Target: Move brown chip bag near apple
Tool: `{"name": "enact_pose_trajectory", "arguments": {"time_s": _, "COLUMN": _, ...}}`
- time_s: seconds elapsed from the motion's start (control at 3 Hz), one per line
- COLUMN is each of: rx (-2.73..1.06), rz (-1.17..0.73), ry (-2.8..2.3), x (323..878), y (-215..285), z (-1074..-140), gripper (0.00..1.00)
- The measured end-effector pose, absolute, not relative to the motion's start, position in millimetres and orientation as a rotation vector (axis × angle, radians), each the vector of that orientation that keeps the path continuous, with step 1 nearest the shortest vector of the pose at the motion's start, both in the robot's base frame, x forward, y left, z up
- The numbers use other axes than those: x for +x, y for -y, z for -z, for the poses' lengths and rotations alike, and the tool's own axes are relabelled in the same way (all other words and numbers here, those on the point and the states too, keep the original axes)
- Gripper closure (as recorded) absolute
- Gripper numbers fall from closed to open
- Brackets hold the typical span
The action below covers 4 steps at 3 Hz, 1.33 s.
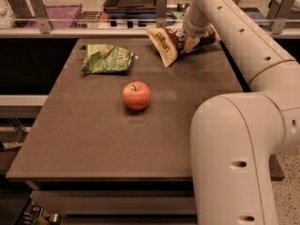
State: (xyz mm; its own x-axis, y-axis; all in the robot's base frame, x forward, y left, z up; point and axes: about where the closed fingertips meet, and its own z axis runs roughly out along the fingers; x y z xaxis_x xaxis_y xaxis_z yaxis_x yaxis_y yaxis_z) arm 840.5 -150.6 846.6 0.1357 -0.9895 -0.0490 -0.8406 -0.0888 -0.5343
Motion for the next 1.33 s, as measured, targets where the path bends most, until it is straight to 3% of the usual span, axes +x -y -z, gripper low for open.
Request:
{"name": "enact_pose_trajectory", "arguments": {"time_s": 0.33, "rx": -1.986, "rz": 0.453, "ry": -1.756, "x": 840.7, "y": 150.0, "z": -844.5, "gripper": 1.00}}
{"name": "enact_pose_trajectory", "arguments": {"time_s": 1.33, "rx": -2.015, "rz": 0.524, "ry": -1.769, "x": 828.8, "y": 158.1, "z": -879.0, "gripper": 1.00}}
